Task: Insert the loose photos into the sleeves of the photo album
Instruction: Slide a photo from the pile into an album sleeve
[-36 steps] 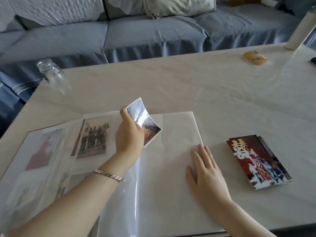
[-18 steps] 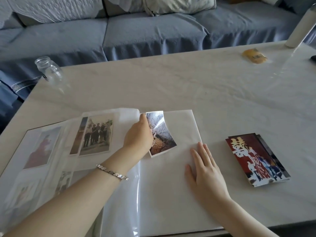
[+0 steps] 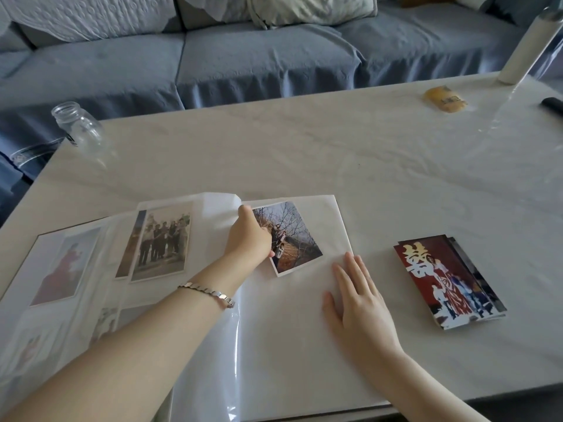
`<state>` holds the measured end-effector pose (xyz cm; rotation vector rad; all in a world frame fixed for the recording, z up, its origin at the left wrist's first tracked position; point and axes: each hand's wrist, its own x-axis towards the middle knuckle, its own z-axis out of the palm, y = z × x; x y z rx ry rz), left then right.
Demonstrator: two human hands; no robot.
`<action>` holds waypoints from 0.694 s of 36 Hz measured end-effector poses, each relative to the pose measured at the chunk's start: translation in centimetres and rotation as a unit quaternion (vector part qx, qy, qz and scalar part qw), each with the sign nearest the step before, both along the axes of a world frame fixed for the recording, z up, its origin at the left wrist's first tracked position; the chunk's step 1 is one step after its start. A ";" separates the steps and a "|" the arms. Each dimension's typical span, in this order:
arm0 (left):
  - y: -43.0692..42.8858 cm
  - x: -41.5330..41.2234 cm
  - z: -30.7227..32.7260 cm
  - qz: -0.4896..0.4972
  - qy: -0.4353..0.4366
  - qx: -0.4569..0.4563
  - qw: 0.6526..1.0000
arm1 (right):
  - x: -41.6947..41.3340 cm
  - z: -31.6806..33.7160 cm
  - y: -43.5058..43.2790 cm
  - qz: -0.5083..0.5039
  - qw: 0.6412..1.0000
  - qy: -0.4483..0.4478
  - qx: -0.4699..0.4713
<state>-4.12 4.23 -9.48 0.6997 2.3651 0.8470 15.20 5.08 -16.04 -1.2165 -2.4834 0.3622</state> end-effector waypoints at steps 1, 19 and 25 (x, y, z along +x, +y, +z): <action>-0.1 -0.1 -0.1 -0.008 0.006 -0.004 1.000 | 0.0 0.0 0.0 0.000 1.000 0.001 0.001; 2.9 1.6 -0.5 0.016 -0.090 0.071 0.993 | 0.0 0.3 0.0 -0.003 1.000 0.003 -0.014; 2.6 1.8 -0.8 0.080 -0.185 0.090 0.975 | 0.2 0.4 -0.1 -0.003 0.999 0.018 -0.027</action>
